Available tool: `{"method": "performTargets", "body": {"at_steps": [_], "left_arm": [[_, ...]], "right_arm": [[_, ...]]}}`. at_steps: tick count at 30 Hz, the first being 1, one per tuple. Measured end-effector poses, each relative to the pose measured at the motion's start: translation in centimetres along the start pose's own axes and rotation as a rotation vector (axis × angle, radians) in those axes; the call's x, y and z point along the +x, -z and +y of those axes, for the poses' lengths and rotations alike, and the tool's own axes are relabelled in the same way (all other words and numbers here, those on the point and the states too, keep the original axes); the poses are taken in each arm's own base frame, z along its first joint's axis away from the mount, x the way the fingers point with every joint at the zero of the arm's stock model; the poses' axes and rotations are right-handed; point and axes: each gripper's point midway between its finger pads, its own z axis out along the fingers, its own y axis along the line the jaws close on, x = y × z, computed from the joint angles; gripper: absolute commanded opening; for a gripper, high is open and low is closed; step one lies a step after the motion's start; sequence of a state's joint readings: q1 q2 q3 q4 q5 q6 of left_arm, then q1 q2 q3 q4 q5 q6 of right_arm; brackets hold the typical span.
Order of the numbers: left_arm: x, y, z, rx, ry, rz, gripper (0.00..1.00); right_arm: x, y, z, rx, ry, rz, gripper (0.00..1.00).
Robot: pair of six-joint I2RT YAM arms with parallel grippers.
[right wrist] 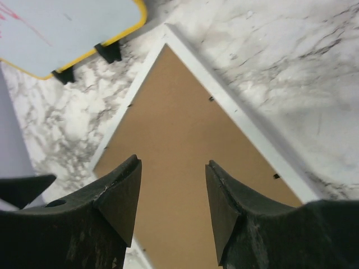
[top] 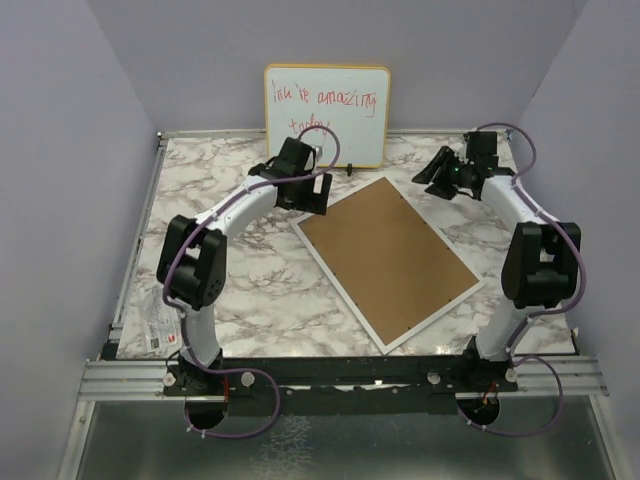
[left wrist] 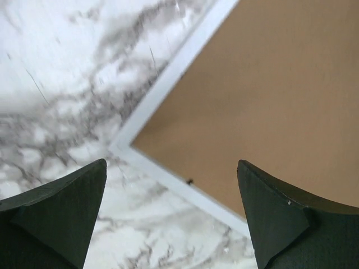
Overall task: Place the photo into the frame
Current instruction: Adjust the photo frame at the center of the board.
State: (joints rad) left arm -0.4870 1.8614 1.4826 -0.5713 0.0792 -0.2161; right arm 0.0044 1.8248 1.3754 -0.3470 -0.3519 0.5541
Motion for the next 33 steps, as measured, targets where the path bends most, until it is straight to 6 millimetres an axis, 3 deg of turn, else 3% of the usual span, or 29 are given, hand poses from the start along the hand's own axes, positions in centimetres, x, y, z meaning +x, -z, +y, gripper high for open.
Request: {"method": "performTargets", "body": {"at_steps": [2, 5, 8, 11, 14, 17, 21, 24, 28, 33], "left_arm": [[-2.5, -0.9, 0.7, -0.011, 0.002, -0.038, 0.96], [-4.2, -3.4, 2.1, -0.024, 0.017, -0.047, 0.92], [-3.5, -6.9, 3.1, -0.009, 0.002, 0.002, 0.90], [-1.8, -8.8, 3.8, 0.011, -0.032, 0.063, 0.81], [-2.3, -8.6, 3.2, 0.051, -0.057, 0.050, 0.62], [-1.3, -8.8, 2.9, 0.081, -0.061, 0.071, 0.49], [0.2, -8.2, 2.9, 0.102, -0.044, 0.070, 0.39], [1.3, -7.5, 3.1, 0.102, -0.008, 0.070, 0.24], [2.2, -6.8, 3.1, 0.100, 0.047, 0.067, 0.13], [3.4, -6.1, 2.8, 0.096, 0.137, 0.072, 0.12]], "right_arm": [[0.2, 0.9, 1.1, -0.041, -0.039, -0.013, 0.53], [1.9, 0.8, 2.2, -0.085, -0.090, 0.017, 0.53], [4.5, 0.2, 3.0, -0.107, -0.132, 0.081, 0.53], [5.8, 0.1, 4.4, -0.132, -0.147, 0.117, 0.52], [6.6, -0.1, 6.4, -0.177, -0.152, 0.134, 0.51], [7.5, -0.6, 8.1, -0.208, -0.167, 0.152, 0.49], [9.3, -2.5, 10.1, -0.230, -0.198, 0.198, 0.48], [10.4, -4.3, 11.2, -0.233, -0.214, 0.236, 0.43], [11.1, -6.7, 12.6, -0.248, -0.208, 0.277, 0.42], [12.3, -7.6, 13.6, -0.260, -0.189, 0.310, 0.40]]}}
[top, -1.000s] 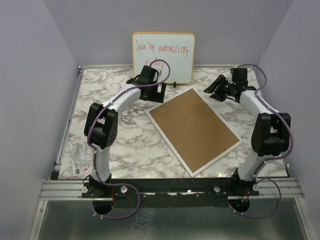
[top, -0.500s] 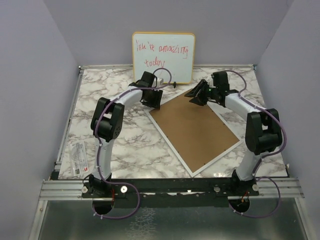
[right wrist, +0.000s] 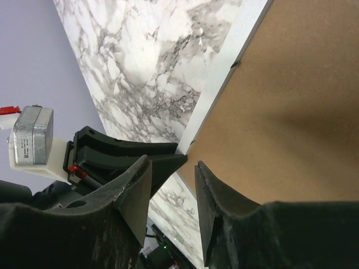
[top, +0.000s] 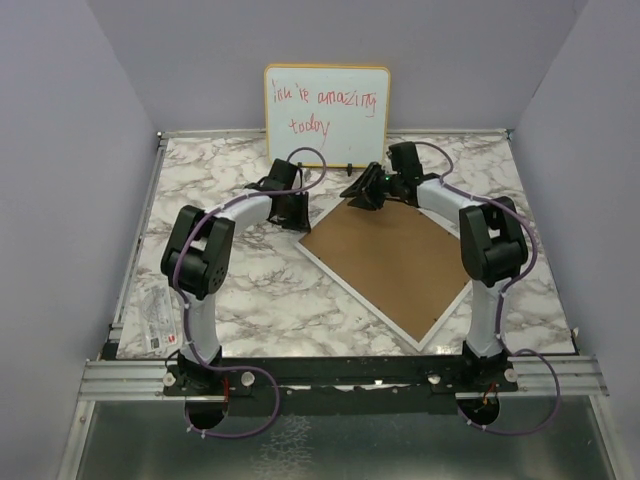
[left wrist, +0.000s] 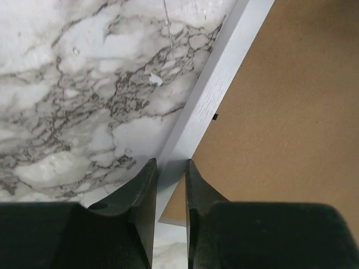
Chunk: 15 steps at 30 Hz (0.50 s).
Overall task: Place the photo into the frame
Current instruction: Adjust the photo frame at the center of the board.
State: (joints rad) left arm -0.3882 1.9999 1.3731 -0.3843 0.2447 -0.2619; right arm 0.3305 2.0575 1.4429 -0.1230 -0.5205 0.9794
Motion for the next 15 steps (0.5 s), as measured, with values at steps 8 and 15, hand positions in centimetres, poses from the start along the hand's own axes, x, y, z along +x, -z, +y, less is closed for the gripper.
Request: {"method": "performTargets", "body": {"at_steps": [8, 15], "left_arm": [[4.9, 2.1, -0.4, 0.011, 0.123, 0.041, 0.12], [7.2, 3.0, -0.8, 0.041, 0.137, 0.057, 0.12]], "right_arm": [[4.1, -1.3, 1.4, -0.031, 0.040, 0.086, 0.26], [9.8, -3.1, 2.3, -0.076, 0.055, 0.191, 0.13]]}}
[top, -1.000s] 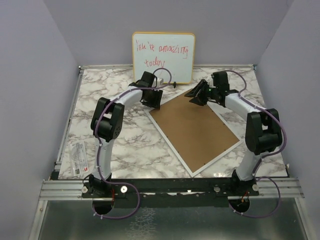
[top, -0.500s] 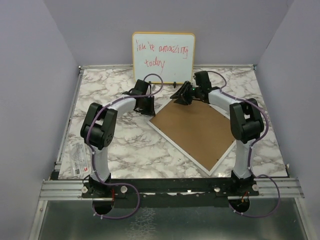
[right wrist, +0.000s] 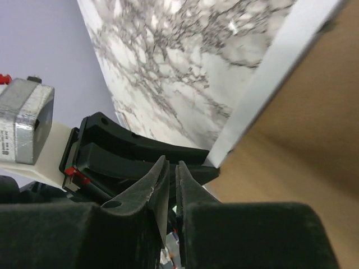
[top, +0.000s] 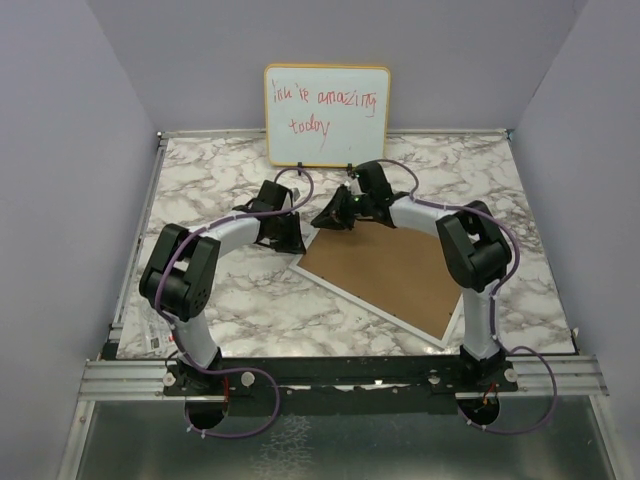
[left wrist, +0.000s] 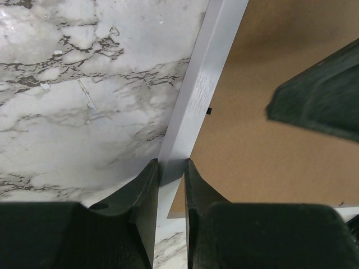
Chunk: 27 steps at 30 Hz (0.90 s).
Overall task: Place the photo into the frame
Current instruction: Adjust the photo frame at the center of the board.
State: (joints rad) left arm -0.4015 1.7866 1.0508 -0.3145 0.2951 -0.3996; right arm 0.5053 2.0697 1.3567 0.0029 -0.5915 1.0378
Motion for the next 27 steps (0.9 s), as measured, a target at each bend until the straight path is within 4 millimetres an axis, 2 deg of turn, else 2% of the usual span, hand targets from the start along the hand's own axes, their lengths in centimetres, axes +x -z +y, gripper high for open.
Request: {"method": "performTargets", "body": {"at_steps": [5, 11, 14, 27], "left_arm": [[0.2, 0.0, 0.0, 0.008, -0.002, -0.005, 0.12], [0.2, 0.0, 0.0, 0.009, -0.003, -0.007, 0.12], [0.2, 0.0, 0.0, 0.009, -0.004, -0.007, 0.12], [0.2, 0.0, 0.0, 0.011, -0.018, -0.007, 0.12]], "right_arm": [[1.7, -1.9, 0.2, -0.015, 0.003, 0.033, 0.12], [2.3, -3.2, -2.2, 0.032, -0.043, 0.060, 0.11], [2.6, -3.5, -3.0, 0.054, -0.060, 0.071, 0.11], [2.5, -3.4, -3.7, 0.090, -0.074, 0.061, 0.09]]}}
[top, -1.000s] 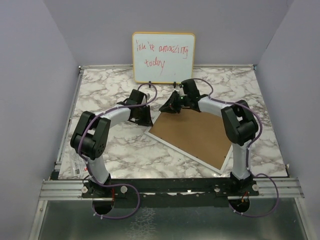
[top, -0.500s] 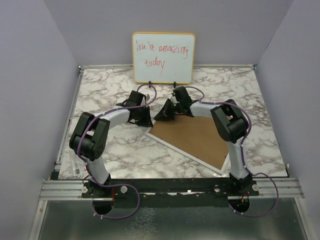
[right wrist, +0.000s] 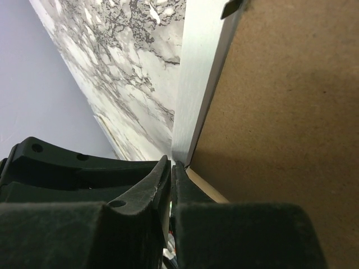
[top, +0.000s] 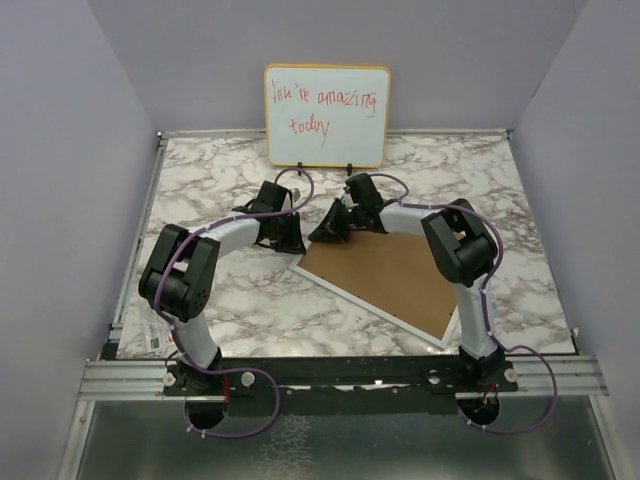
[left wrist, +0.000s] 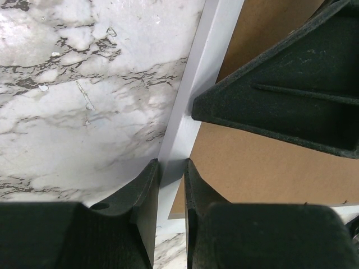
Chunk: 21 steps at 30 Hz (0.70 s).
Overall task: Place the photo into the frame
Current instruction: Adjust the photo frame at the center of the board.
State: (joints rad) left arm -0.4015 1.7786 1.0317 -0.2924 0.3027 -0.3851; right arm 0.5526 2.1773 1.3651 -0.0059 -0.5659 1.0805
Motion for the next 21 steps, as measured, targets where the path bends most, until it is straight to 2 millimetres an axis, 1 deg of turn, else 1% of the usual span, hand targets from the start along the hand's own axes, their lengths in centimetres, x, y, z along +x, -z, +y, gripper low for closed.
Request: {"method": "performTargets", "body": {"at_steps": [6, 19, 21], "left_arm": [[0.0, 0.0, 0.0, 0.000, -0.002, 0.000, 0.12], [-0.1, 0.0, 0.0, -0.006, -0.006, 0.015, 0.12], [-0.1, 0.0, 0.0, -0.007, -0.006, 0.016, 0.12]], "right_arm": [[0.0, 0.0, -0.4, 0.014, 0.007, -0.003, 0.06], [0.0, 0.4, -1.1, 0.010, 0.054, -0.054, 0.04], [0.1, 0.4, -1.6, 0.020, 0.060, -0.058, 0.04]]}}
